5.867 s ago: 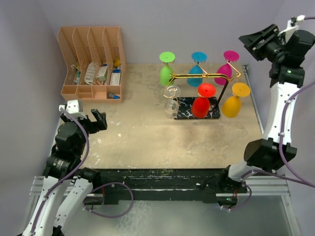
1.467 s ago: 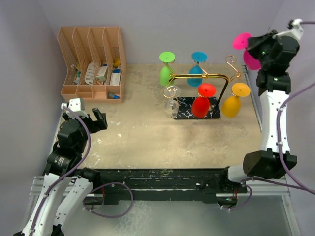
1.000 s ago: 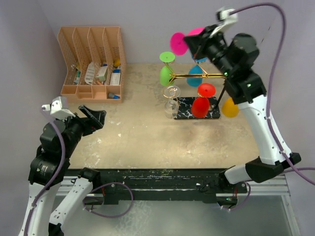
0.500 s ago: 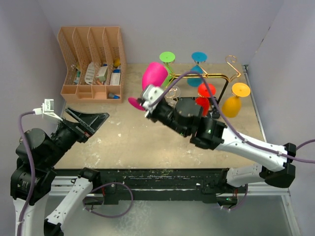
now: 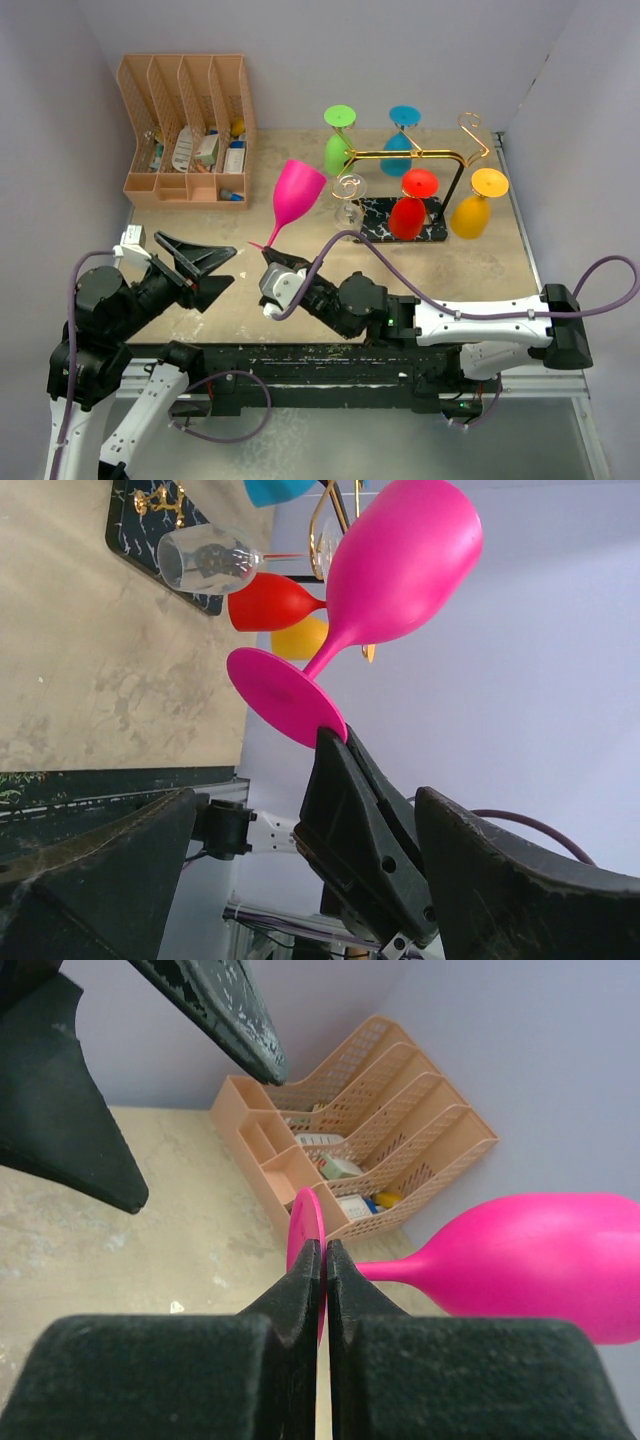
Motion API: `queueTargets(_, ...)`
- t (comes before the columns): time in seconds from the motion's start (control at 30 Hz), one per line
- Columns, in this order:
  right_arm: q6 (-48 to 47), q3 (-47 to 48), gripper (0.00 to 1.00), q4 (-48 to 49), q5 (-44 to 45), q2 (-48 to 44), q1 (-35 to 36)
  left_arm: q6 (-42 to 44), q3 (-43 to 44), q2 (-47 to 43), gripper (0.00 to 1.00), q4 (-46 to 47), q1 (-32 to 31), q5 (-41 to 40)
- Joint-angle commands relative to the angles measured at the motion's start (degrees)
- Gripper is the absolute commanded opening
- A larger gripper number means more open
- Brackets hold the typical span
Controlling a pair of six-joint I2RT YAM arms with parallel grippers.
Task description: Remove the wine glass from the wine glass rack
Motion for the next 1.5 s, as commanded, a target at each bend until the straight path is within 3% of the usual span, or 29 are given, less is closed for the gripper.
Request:
queueTargets(0.0, -3.8, -0.4, 0.0, 11.4, 3.1, 0.0, 0.9, -5.0, -0.7, 0.8, 0.92, 1.7, -0.2, 2.7)
queueTargets(0.83, -8.5, -1.1, 0.0, 12.7, 4.4, 1.7, 7.8, -6.8, -6.1, 1.7, 0.86, 7.2, -0.2, 4.9)
queueTargets(1.47, -11.9, -5.2, 0.0, 15.4, 8.4, 4.2, 8.9, -10.3, -11.1, 0.2, 0.47, 13.4, -0.1, 8.0)
